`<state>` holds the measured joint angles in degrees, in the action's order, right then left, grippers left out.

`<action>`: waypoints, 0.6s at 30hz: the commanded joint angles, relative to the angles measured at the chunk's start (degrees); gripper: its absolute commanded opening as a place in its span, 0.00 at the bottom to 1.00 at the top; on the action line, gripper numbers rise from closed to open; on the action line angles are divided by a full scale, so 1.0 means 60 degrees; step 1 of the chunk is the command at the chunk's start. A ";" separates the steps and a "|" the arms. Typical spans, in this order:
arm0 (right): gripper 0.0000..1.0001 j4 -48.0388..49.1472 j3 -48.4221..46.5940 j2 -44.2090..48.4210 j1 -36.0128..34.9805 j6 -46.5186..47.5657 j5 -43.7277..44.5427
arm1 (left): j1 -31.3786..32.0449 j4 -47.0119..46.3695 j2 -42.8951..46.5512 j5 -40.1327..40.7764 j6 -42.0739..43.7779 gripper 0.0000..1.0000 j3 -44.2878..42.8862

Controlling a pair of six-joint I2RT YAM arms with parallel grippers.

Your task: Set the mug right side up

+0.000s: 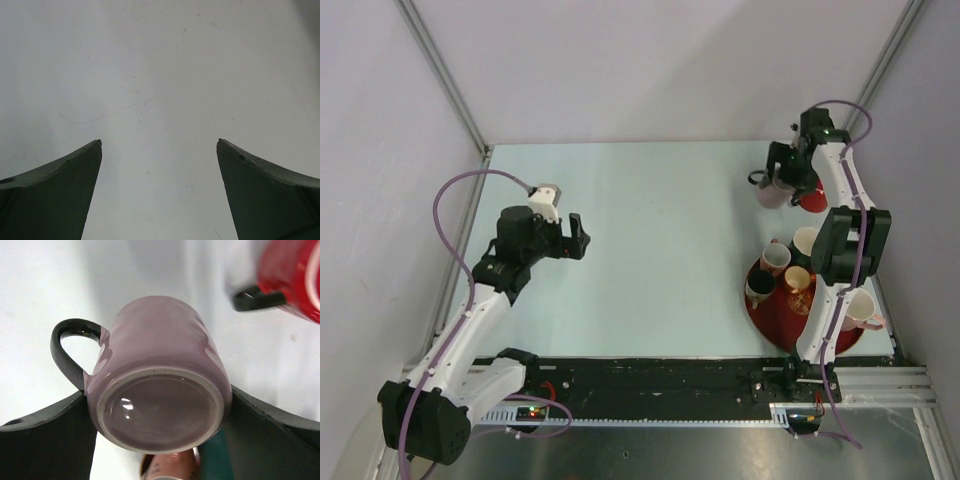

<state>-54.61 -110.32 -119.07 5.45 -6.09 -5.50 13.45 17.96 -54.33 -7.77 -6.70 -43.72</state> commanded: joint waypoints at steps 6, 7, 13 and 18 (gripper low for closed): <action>0.00 0.0143 -0.1962 0.0439 -0.1337 -0.0607 -0.2361 | -0.0074 -0.0668 0.0349 -0.1108 0.0608 0.98 -0.0137; 0.00 0.0287 -0.1983 0.0598 -0.1475 -0.0704 -0.2634 | -0.0074 -0.0710 0.0351 -0.1349 0.0694 0.97 -0.0182; 0.00 0.0409 -0.2374 0.1414 -0.2340 -0.1443 -0.4398 | -0.0072 -0.1055 0.0512 -0.3897 0.3500 0.89 -0.0467; 0.00 0.0157 -0.2337 0.2352 -0.3350 -0.2161 -0.5473 | -0.0048 -0.1252 0.1222 -0.5348 0.9509 0.88 -0.0610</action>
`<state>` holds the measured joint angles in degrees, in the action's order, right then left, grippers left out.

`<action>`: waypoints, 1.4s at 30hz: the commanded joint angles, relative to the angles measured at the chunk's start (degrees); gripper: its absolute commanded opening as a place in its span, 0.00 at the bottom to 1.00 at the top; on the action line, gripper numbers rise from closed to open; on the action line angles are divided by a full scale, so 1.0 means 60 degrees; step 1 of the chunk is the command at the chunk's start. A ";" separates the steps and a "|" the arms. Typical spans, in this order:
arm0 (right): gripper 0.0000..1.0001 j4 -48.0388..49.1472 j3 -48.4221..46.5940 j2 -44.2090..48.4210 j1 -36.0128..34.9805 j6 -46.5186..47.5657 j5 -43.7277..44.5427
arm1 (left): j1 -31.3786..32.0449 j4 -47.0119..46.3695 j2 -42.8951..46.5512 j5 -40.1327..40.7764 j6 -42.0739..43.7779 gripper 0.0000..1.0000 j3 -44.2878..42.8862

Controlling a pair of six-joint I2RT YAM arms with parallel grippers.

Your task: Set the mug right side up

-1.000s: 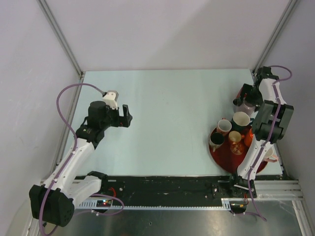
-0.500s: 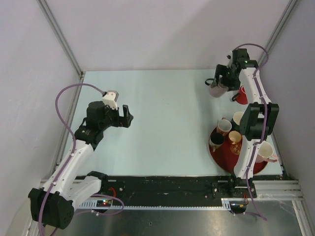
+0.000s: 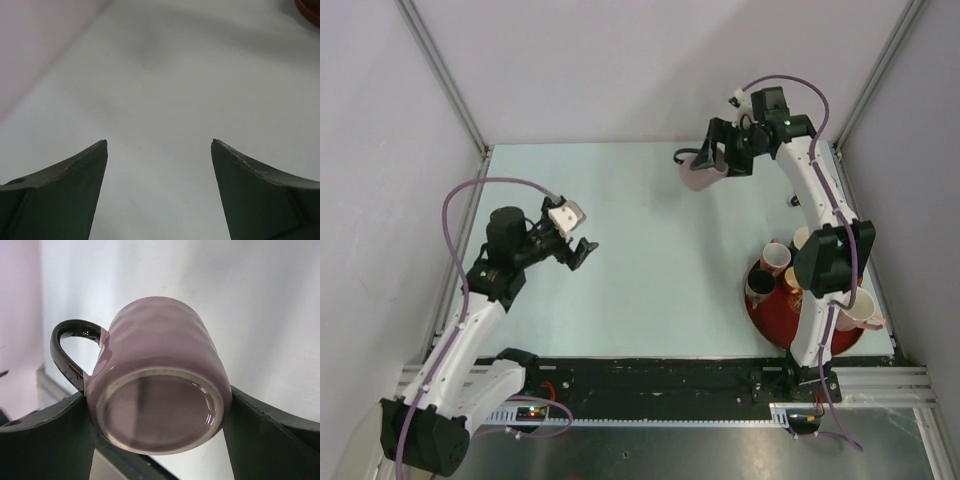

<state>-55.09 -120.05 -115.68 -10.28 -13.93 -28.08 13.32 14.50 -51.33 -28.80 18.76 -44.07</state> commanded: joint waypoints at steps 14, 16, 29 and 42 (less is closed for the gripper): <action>0.00 0.2145 0.1091 0.4905 -0.3351 -0.3946 -0.1517 | 0.2011 -0.4736 0.1478 -0.3575 1.6514 0.84 0.0432; 0.00 0.2310 0.1238 0.5154 -0.3698 -0.4108 -0.1330 | 0.2203 -0.4868 0.1351 -0.3622 1.7164 0.84 0.0197; 0.00 0.2311 0.1366 0.5706 -0.5253 -0.4410 -0.0073 | 0.3132 -0.5280 0.0974 -0.3559 1.8356 0.75 -0.0856; 0.30 0.2381 0.1397 0.5585 -0.5723 -0.4497 0.0439 | 0.3469 -0.5277 0.0881 -0.2829 1.7512 0.01 -0.0864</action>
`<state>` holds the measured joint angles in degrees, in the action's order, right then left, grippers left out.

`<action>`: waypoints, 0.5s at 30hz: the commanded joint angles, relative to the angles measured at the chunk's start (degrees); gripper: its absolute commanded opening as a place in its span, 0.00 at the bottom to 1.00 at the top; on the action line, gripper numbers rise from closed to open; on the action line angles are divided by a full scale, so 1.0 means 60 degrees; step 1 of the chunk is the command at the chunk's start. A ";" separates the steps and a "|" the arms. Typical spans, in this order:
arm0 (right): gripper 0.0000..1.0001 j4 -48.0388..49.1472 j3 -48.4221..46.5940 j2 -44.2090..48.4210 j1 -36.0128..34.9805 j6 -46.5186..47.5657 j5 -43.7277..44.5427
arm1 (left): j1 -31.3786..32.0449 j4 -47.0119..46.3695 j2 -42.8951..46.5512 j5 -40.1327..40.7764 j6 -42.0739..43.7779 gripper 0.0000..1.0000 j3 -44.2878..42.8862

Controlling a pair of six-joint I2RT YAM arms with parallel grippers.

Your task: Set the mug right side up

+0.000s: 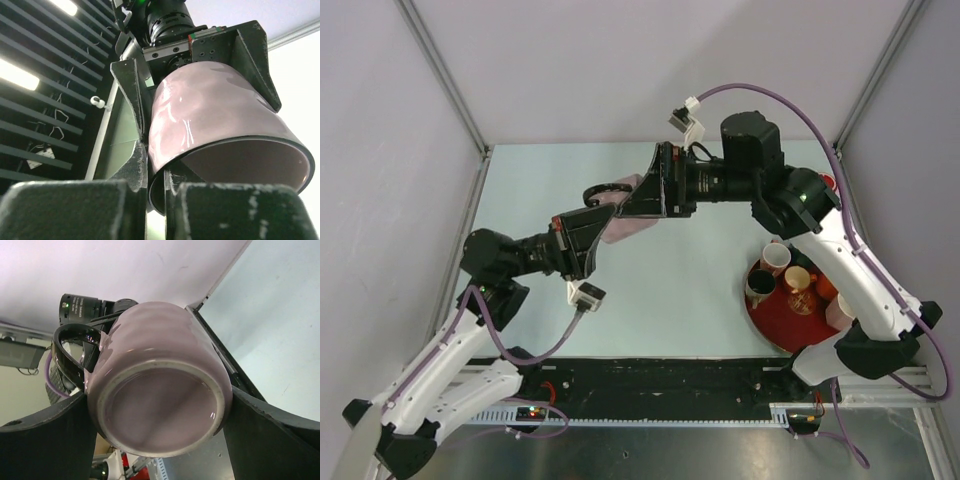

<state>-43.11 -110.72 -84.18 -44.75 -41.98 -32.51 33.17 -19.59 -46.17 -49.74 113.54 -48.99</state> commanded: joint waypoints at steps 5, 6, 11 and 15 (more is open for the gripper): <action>0.92 -0.0342 0.0148 0.0893 0.0535 0.0623 0.2608 | 0.0761 0.0418 0.0158 0.4015 -0.1258 0.00 0.0318; 0.96 -0.0379 0.0416 0.1141 0.0613 0.0690 0.3054 | 0.0913 0.0450 0.0081 0.5193 -0.2298 0.00 0.0177; 0.99 -0.0253 0.1553 0.2177 0.0909 0.0863 0.5062 | 0.1267 0.3821 -0.1080 0.9762 -0.6966 0.00 -0.1838; 0.99 -0.0374 0.1997 0.2301 0.0840 0.1170 0.6020 | 0.1275 0.7612 -0.2136 1.1064 -1.1407 0.00 -0.3853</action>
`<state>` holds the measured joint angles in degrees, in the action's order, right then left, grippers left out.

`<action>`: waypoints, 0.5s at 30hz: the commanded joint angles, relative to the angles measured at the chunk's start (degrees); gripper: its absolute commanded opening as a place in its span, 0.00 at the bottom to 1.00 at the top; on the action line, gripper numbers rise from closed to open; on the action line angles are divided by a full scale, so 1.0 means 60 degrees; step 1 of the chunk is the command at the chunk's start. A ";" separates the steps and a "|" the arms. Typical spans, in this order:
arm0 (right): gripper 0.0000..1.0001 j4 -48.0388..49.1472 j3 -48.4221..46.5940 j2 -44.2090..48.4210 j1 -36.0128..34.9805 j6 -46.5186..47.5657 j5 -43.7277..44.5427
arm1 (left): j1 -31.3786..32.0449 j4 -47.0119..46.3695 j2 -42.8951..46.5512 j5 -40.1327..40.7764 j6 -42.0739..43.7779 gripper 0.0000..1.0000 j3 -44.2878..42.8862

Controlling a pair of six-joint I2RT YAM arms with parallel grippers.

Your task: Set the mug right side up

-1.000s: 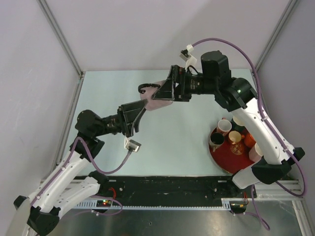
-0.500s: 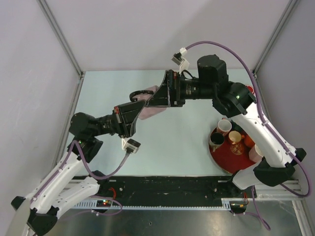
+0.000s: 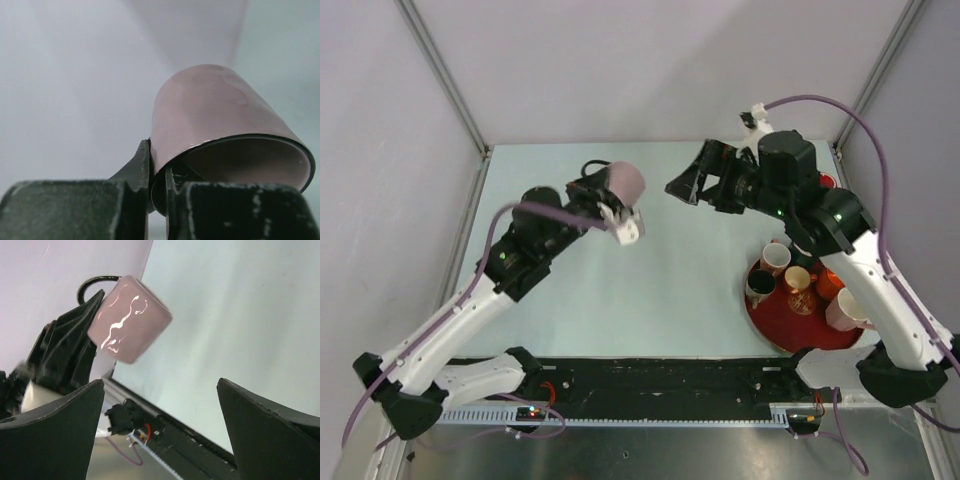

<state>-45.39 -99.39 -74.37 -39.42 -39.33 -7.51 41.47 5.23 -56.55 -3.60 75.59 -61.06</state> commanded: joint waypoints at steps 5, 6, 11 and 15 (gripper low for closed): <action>0.99 -0.0163 0.0117 0.0367 -0.0232 0.1105 0.2319 | -0.0103 0.5586 -0.0690 0.2554 -0.8573 0.00 -0.2503; 0.99 -0.0240 0.0050 0.0236 -0.0376 0.1245 0.2584 | -0.0117 0.6048 -0.0862 0.2595 -0.9516 0.00 -0.2711; 0.99 -0.0046 0.0045 -0.0303 -0.1562 0.1872 0.3622 | -0.0719 0.7915 -0.1433 0.2189 -1.4156 0.00 -0.3576; 1.00 0.0951 0.0113 -0.0796 -0.3117 0.3288 0.4595 | -0.1255 0.8763 -0.1708 0.1403 -1.6725 0.00 -0.3962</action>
<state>-45.87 -98.21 -77.17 -50.52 -28.84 11.97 36.58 52.45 -66.61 8.64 0.08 -80.20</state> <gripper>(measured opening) 0.993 0.102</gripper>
